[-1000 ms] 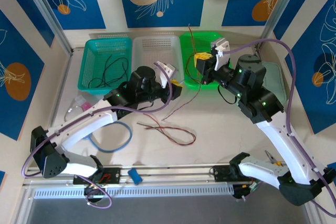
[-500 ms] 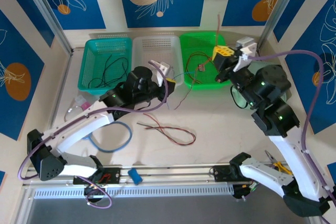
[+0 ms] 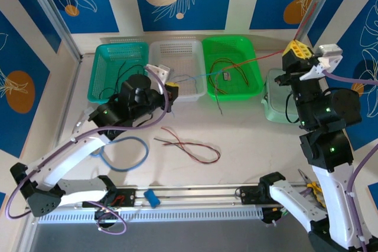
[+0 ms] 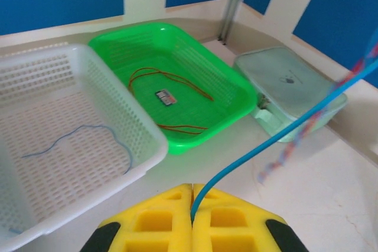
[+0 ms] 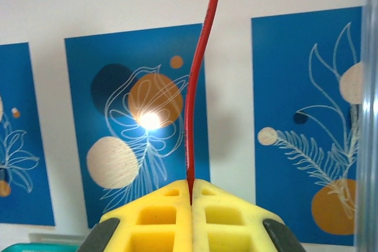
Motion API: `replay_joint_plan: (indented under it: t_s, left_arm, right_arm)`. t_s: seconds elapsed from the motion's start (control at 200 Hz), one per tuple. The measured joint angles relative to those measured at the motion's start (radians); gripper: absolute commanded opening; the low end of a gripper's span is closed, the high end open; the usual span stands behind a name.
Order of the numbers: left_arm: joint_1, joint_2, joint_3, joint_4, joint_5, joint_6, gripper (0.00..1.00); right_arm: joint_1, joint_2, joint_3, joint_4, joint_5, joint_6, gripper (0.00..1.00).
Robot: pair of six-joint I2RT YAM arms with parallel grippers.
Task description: Untangle the cables
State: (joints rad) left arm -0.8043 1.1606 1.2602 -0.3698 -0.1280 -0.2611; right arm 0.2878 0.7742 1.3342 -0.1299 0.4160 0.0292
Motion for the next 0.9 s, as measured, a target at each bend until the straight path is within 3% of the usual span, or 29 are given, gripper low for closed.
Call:
replay_joint_plan:
  t_s: [0.36,0.9]
  left_arm:
    - [0.108,-0.187,-0.158,-0.163,-0.068,-0.089,0.00]
    - [0.147,-0.327,-0.453,-0.304,-0.145,-0.309,0.00]
  right_arm:
    - [-0.146,0.003,0.016,0.037,0.000,-0.025,0.00]
    - [-0.372,0.115,0.176,0.069,-0.089,0.051,0.00]
